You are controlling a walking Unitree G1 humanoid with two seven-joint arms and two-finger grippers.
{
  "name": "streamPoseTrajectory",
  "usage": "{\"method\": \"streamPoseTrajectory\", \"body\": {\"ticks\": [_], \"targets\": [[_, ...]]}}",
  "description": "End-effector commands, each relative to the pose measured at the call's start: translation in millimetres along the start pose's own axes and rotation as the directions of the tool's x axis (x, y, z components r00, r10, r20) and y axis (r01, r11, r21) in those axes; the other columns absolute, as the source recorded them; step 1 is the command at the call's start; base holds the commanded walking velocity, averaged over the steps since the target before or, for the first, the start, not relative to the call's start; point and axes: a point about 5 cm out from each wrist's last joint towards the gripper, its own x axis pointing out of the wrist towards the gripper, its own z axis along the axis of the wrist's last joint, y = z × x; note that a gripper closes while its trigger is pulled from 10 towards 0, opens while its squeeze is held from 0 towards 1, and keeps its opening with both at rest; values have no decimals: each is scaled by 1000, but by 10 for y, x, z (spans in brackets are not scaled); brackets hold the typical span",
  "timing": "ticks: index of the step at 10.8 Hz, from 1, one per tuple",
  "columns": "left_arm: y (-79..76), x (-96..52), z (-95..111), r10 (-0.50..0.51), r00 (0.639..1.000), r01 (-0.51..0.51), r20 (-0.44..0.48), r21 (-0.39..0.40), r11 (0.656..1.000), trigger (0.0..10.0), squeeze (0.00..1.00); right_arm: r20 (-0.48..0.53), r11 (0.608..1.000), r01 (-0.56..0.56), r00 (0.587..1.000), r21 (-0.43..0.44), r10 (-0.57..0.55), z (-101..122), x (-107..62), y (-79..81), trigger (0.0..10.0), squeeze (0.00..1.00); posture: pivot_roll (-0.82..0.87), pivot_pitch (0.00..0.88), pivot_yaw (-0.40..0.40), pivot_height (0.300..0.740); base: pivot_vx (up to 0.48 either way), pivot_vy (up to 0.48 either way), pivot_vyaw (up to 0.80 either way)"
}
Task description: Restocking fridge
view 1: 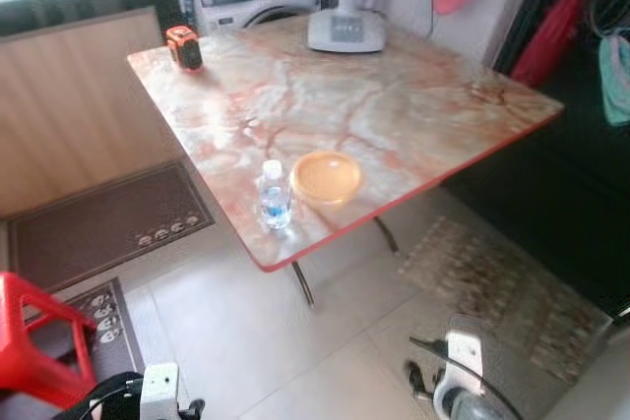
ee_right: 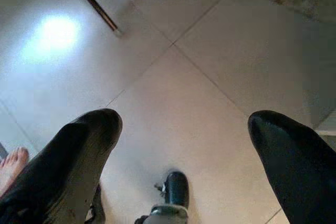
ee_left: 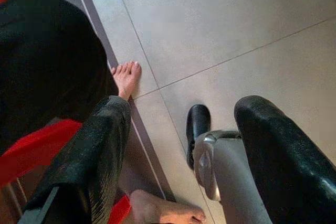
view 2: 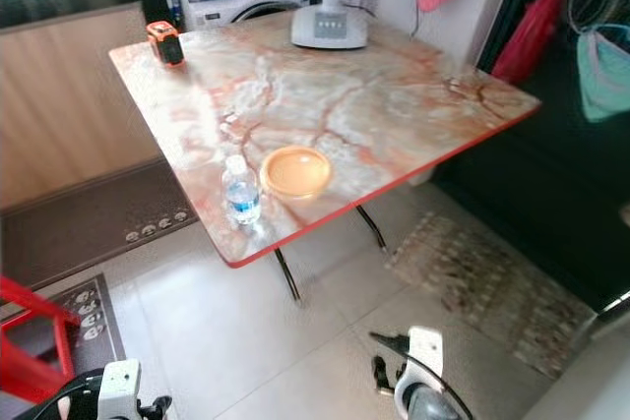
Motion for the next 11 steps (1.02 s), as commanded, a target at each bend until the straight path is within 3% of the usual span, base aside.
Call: {"method": "streamPoseTrajectory", "body": {"ticks": [1,3,4,6,8,9,10,11], "targets": [[15,-4,-33,-1,1000,1,-20,-5,1000,10000,0,2,1000,11,1000,11,-12,26,0,-24,10000,0,18,0,-40,740,0,0,0],[22,-5,-16,9,1000,-9,0,14,1000,10000,0,-5,999,33,999,-32,-33,30,0,-43,10000,0,18,0,-41,740,0,0,0],[29,-8,-3,22,1000,-22,22,11,1000,10000,0,12,999,49,999,-6,-49,32,-2,-46,10000,0,22,0,-38,740,0,0,0],[70,-31,44,105,987,-101,119,-37,994,10000,0,105,994,81,991,71,-88,76,-12,-51,10000,0,25,0,-34,740,0,0,0],[113,-75,103,199,952,-184,232,-82,979,10000,0,175,994,89,980,57,-97,128,-25,-53,10000,0,23,0,-28,740,0,0,0],[325,-100,682,284,855,-248,433,-140,959,10000,0,241,991,94,964,91,-114,154,-45,-56,10000,0,7,0,-21,740,0,0,0],[383,-138,811,304,813,-266,497,-146,953,10000,0,267,992,94,957,84,-113,166,-54,-57,10000,0,1,0,-20,740,0,0,0],[416,-191,981,314,749,-276,583,-156,948,10000,0,442,992,96,889,84,-124,788,-151,-418,10000,0,0,0,-22,740,0,0,0]]}}
